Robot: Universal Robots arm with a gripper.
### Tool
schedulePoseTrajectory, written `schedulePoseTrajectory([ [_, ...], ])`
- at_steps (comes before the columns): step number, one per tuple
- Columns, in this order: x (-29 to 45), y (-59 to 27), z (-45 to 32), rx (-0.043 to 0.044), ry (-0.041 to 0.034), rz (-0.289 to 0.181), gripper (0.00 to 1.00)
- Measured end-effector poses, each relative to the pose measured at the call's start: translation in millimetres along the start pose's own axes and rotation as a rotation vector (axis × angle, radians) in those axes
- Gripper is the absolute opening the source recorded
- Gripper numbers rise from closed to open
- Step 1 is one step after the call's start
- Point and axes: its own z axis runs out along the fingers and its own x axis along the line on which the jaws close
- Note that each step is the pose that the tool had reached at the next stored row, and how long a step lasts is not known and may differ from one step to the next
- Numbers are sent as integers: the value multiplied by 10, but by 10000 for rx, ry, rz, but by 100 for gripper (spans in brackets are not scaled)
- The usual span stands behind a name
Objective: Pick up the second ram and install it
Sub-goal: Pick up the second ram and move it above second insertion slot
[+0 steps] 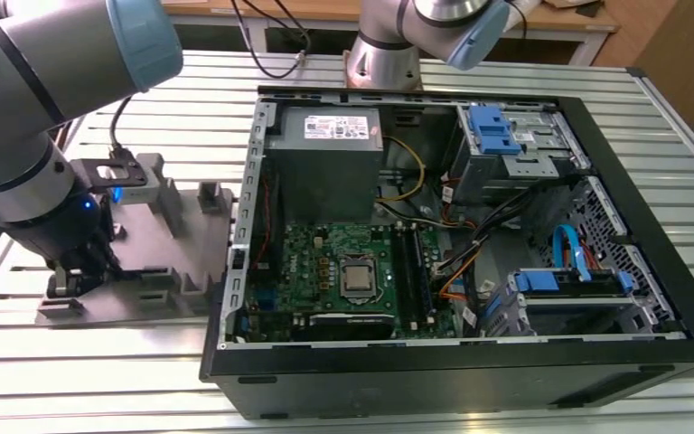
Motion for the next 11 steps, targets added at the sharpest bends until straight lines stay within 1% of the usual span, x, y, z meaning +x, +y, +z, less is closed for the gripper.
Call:
schedulePoseTrajectory([
  [11,0,0,0,0,0,2,14],
])
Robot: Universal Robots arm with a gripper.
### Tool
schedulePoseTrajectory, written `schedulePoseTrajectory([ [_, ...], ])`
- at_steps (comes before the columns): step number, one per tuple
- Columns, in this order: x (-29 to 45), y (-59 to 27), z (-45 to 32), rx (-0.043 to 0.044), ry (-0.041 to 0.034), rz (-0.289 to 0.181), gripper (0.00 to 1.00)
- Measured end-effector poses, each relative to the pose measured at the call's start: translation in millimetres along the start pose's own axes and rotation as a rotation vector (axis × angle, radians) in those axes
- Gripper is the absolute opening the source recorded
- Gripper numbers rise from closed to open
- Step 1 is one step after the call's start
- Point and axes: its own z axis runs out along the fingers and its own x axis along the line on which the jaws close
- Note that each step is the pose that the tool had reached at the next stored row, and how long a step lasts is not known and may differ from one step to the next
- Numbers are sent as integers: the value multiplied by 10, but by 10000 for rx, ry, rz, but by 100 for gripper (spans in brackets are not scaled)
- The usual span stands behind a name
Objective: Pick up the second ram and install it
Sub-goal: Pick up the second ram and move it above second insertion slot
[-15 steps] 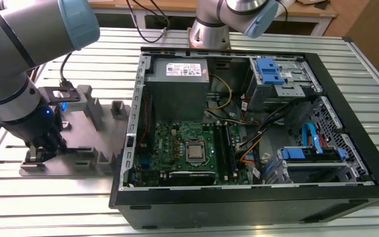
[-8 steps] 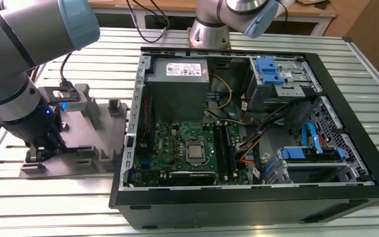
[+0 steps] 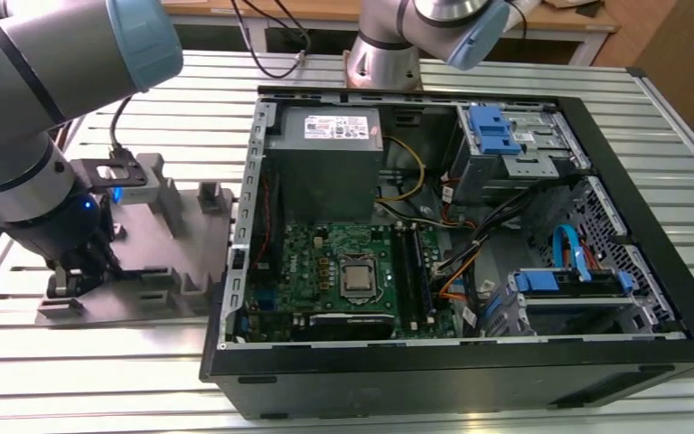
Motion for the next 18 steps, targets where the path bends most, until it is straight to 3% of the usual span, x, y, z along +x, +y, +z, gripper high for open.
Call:
schedulePoseTrajectory([
  [5,-1,1,-16,-2,16,0,14],
  [18,-21,11,-289,0,14,1,14],
])
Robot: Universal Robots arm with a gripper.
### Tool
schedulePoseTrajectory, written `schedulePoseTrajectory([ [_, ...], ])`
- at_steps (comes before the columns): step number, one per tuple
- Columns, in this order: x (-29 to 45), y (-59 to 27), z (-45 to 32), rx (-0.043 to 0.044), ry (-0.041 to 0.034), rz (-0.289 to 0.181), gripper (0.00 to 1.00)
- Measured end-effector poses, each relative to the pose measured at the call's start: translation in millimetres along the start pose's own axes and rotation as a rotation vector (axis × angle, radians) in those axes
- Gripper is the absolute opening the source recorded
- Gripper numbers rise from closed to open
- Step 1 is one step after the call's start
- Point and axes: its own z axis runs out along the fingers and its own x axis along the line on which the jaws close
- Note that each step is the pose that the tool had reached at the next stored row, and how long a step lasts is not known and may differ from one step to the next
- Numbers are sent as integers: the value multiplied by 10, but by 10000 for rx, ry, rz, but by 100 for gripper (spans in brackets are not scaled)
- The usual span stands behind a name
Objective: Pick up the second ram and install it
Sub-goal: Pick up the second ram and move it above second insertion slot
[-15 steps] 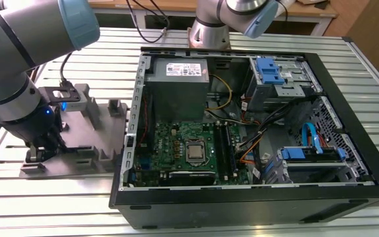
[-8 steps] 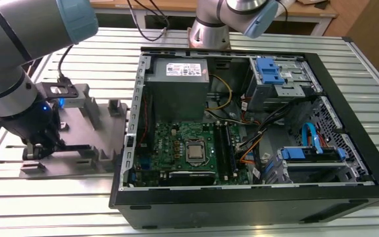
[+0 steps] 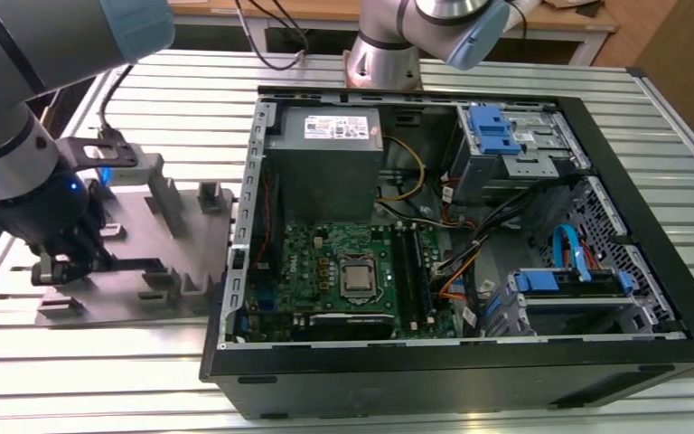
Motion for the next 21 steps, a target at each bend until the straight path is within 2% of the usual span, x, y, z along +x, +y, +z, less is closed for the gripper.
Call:
schedulePoseTrajectory([
  [8,-8,4,-115,-2,1,0,14],
  [21,-19,10,-262,0,0,0,14],
])
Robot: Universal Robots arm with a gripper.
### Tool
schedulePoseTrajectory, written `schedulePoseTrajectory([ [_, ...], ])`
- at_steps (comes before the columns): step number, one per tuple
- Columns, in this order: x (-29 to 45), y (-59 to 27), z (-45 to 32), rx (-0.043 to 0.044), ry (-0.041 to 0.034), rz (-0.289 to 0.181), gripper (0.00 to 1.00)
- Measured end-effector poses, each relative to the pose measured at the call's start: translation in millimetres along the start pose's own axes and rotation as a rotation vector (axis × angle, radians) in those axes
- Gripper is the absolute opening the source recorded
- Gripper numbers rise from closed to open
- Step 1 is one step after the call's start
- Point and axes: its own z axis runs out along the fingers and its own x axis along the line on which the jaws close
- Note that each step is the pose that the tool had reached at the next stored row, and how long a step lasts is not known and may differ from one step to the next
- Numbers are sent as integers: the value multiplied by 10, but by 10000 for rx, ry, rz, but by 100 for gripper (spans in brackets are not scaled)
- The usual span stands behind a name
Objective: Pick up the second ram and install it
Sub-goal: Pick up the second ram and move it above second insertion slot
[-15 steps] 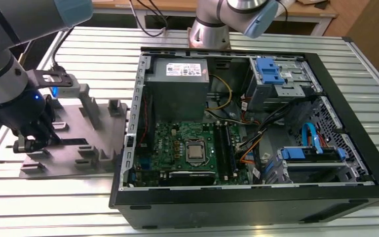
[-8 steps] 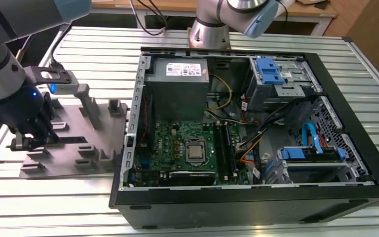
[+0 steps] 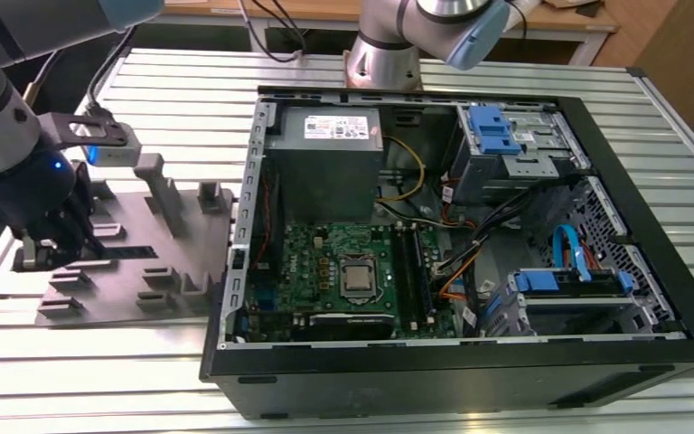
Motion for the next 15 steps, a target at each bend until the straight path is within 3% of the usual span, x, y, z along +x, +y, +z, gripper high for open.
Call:
schedulePoseTrajectory([
  [8,-6,3,-89,-1,0,0,14],
  [15,-8,4,-117,0,0,0,14],
])
